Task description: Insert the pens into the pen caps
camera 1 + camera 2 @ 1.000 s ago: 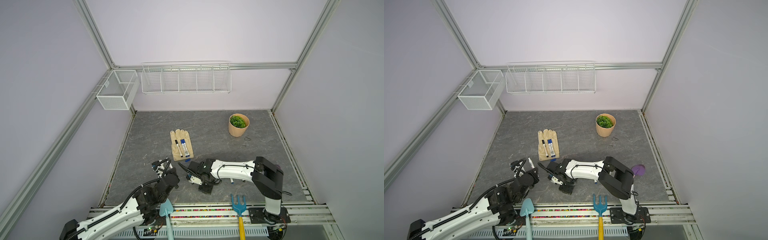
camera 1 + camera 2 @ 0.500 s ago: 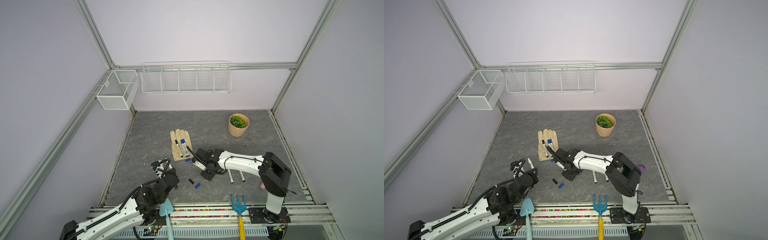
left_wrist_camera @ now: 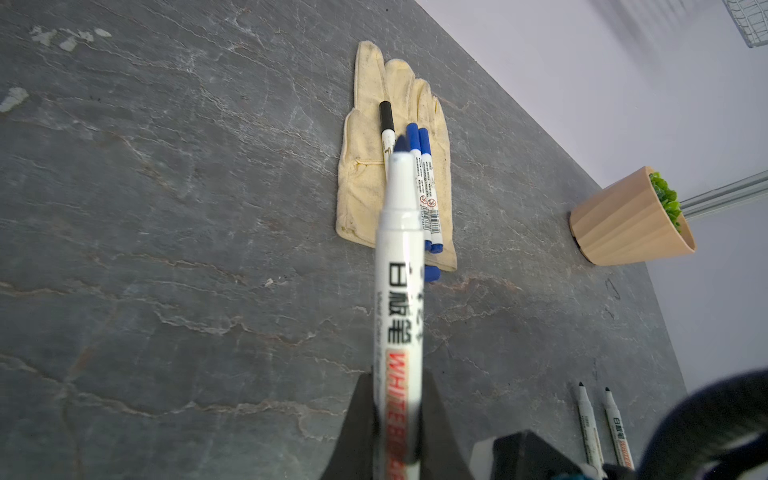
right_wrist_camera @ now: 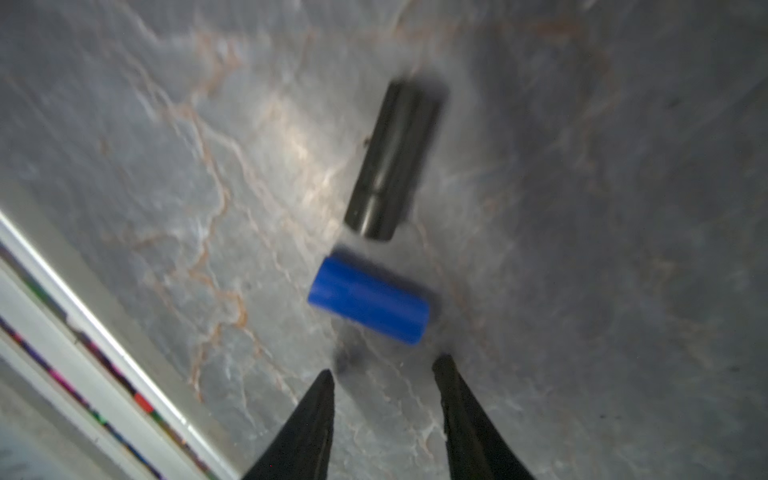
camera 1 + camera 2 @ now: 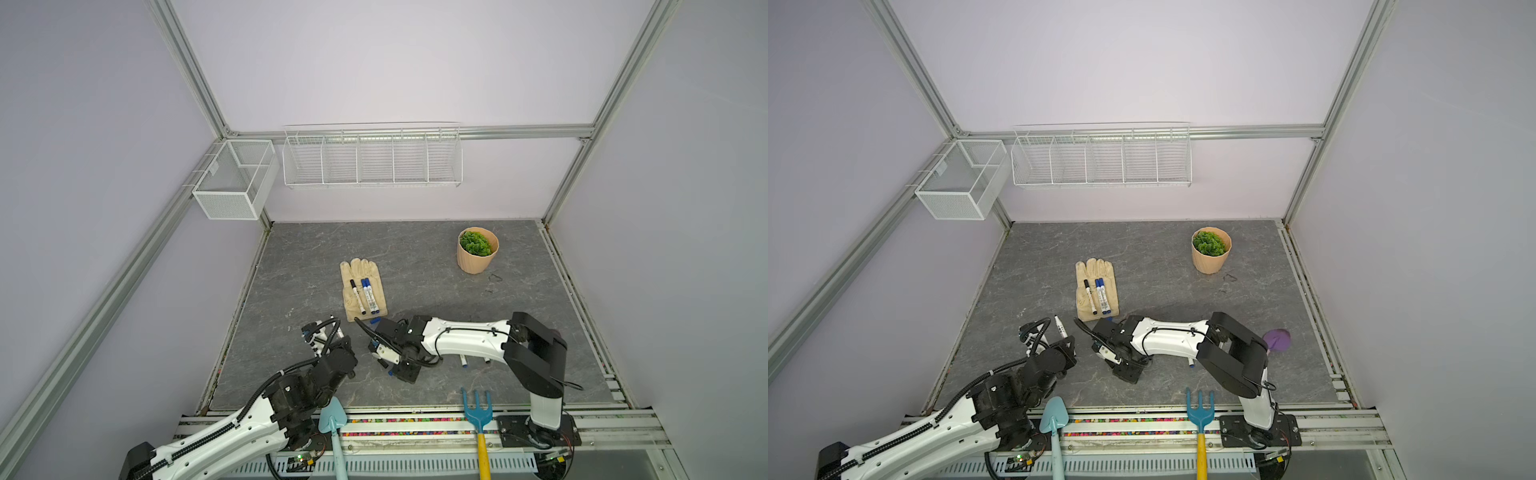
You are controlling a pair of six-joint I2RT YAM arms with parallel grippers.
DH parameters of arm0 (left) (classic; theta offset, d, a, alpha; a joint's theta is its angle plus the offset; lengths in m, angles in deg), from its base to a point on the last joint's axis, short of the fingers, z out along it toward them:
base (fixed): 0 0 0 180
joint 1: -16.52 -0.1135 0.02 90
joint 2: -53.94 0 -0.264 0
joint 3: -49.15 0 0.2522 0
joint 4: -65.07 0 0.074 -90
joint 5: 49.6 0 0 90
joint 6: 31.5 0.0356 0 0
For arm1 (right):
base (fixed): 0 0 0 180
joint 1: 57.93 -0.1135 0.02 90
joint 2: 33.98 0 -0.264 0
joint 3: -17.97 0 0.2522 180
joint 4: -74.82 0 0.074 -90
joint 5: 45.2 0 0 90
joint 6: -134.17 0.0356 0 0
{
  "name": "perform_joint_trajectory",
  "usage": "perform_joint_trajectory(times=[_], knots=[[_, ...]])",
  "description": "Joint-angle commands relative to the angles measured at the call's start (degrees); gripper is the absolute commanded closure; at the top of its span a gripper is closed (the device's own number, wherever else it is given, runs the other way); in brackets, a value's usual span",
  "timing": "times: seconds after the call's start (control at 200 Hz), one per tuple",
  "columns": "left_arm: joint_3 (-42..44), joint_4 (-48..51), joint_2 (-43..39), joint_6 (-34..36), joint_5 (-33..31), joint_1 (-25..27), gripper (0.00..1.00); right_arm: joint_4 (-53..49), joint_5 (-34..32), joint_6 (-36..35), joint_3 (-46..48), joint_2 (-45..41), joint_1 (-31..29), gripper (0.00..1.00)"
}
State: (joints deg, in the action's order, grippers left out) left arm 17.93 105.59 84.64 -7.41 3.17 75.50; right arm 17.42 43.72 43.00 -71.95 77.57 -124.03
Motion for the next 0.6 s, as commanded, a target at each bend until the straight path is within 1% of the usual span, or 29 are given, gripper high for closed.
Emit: perform_joint_trajectory(times=[0.0,0.185,0.315,0.395,0.485,0.595], knots=[[-0.61,2.83,-1.41,-0.89,-1.06,-0.18,1.0,-0.69,-3.02,-1.2,-2.63,3.37,0.46,0.55],[-0.26,4.25,-2.96,-1.24,-1.18,-0.18,1.0,-1.2,-6.43,-1.38,-7.76,6.13,2.47,0.55],[0.07,4.23,-3.34,-1.5,-1.07,-0.18,1.0,-1.59,-7.81,-1.03,-9.62,5.34,4.31,0.55],[0.38,4.0,-3.14,-1.66,-1.08,-0.18,1.0,-0.49,-6.07,-1.34,-8.8,3.26,4.52,0.55],[0.71,3.45,-3.03,-1.72,-1.09,-0.18,1.0,0.56,-2.22,-1.55,-8.17,1.08,4.38,0.54],[0.84,2.71,-2.78,-1.77,-1.17,-0.18,1.0,-0.68,1.93,-2.1,-9.21,0.67,3.51,0.53]])
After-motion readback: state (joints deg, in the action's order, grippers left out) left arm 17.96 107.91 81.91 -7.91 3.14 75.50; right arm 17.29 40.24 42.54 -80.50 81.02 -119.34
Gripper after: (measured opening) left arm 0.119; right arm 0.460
